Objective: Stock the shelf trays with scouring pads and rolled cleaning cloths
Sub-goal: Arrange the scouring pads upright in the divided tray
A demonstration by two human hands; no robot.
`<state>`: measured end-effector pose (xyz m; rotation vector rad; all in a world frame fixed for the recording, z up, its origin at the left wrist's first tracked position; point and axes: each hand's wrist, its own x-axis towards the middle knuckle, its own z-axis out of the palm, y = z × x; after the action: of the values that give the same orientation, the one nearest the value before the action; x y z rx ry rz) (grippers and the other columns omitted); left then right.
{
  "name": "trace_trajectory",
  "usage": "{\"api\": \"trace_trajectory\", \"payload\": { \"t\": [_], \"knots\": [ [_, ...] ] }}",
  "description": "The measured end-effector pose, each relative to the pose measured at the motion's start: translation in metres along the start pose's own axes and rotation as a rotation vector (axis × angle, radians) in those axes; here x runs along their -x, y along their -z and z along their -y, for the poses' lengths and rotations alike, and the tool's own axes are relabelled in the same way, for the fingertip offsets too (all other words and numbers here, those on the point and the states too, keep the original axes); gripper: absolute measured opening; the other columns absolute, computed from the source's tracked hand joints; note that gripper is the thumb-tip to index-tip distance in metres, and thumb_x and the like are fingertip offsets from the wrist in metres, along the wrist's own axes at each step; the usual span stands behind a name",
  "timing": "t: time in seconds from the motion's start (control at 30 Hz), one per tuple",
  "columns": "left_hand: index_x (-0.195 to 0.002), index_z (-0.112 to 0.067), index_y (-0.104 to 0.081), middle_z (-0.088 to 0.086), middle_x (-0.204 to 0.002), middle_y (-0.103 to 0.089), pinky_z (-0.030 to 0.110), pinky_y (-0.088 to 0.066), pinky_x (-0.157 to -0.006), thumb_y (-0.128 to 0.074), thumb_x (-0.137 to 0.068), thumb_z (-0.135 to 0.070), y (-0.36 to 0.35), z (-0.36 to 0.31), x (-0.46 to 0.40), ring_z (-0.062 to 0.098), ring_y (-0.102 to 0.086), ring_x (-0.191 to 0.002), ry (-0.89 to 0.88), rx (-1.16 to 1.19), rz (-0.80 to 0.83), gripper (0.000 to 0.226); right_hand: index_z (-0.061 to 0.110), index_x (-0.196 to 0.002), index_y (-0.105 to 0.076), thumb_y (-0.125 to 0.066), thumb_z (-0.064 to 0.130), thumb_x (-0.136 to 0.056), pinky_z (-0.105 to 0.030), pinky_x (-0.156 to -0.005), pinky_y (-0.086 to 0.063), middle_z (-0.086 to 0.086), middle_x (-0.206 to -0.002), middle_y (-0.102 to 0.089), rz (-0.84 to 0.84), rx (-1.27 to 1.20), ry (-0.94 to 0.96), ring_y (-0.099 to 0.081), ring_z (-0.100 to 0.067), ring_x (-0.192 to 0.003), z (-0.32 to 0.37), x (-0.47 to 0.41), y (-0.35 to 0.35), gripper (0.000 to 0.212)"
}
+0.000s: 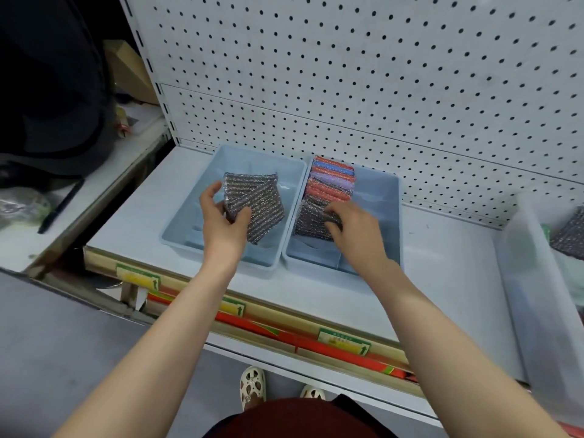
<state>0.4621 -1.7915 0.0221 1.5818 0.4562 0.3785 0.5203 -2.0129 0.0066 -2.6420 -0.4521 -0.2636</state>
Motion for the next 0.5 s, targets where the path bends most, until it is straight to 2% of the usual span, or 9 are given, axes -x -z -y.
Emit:
{"api": "trace_trajectory", "payload": {
  "t": [0.07,0.17,0.23,0.27,0.33,0.43,0.5],
  "knots": [
    [-0.14,-0.023,-0.034,-0.004,-0.107,-0.063,0.01,-0.049,-0.063,-0.059,-0.094,-0.008,0.002,0.001,0.001,-0.011,-0.062,-0.076,0.008,0.003,0.015,0.055,0.012,-0.106,-0.068,-0.071,0.01,-0.083,-0.035,-0.066,-0.048,-0.008,-0.102,-0.068,-0.036,0.069,0.012,-0.065,-0.032,-0.089,0.002,-0.003,-0.008,0.024],
    [-0.136,-0.022,-0.041,-0.008,-0.111,-0.064,0.021,-0.052,-0.075,-0.06,-0.094,-0.009,0.004,0.001,0.001,-0.001,-0.064,-0.09,0.027,0.03,0.032,0.047,0.011,-0.084,-0.072,-0.083,0.004,-0.066,-0.028,-0.048,-0.04,-0.005,-0.081,-0.068,-0.043,0.24,0.055,-0.061,-0.03,-0.084,-0.004,-0.003,-0.023,0.022],
    [-0.133,-0.02,-0.045,-0.004,-0.117,-0.063,0.025,-0.053,-0.081,-0.06,-0.094,-0.008,0.005,0.001,0.001,0.007,-0.064,-0.096,0.027,0.031,0.046,0.044,0.011,-0.079,-0.072,-0.087,0.006,-0.06,-0.026,-0.045,-0.037,-0.004,-0.078,-0.066,-0.061,0.309,0.077,-0.059,-0.028,-0.086,-0.008,-0.001,-0.027,0.024],
    [-0.132,-0.02,-0.047,-0.002,-0.118,-0.063,0.026,-0.054,-0.082,-0.059,-0.094,-0.007,0.005,0.001,0.001,0.01,-0.064,-0.097,0.025,0.03,0.058,0.042,0.011,-0.083,-0.073,-0.087,0.01,-0.064,-0.028,-0.048,-0.04,-0.004,-0.082,-0.066,-0.076,0.309,0.077,-0.057,-0.028,-0.09,-0.007,-0.002,-0.026,0.024],
    [-0.127,-0.02,-0.049,-0.002,-0.117,-0.064,0.022,-0.054,-0.078,-0.059,-0.094,-0.005,0.004,-0.002,0.002,0.006,-0.065,-0.093,0.016,0.039,0.106,0.038,0.013,-0.102,-0.072,-0.079,0.026,-0.079,-0.033,-0.065,-0.047,-0.004,-0.096,-0.068,-0.093,0.185,0.055,-0.053,-0.028,-0.1,-0.001,-0.009,-0.02,0.028],
    [-0.119,-0.027,-0.053,-0.004,-0.113,-0.065,0.02,-0.054,-0.071,-0.056,-0.095,-0.004,0.0,-0.009,0.006,0.001,-0.066,-0.085,-0.021,0.097,0.245,0.033,0.026,-0.126,-0.061,-0.054,0.047,-0.095,-0.034,-0.09,-0.046,0.004,-0.113,-0.067,-0.107,-0.247,0.0,-0.055,-0.019,-0.108,0.022,-0.023,0.003,0.038],
    [-0.118,-0.031,-0.056,-0.005,-0.115,-0.064,0.02,-0.053,-0.071,-0.056,-0.096,-0.005,-0.005,-0.011,0.008,0.002,-0.065,-0.087,-0.044,0.109,0.32,0.034,0.03,-0.129,-0.057,-0.051,0.046,-0.096,-0.03,-0.097,-0.045,0.007,-0.122,-0.062,0.016,-0.442,0.001,-0.057,-0.009,-0.109,0.033,-0.036,0.017,0.037]
  ]
}}
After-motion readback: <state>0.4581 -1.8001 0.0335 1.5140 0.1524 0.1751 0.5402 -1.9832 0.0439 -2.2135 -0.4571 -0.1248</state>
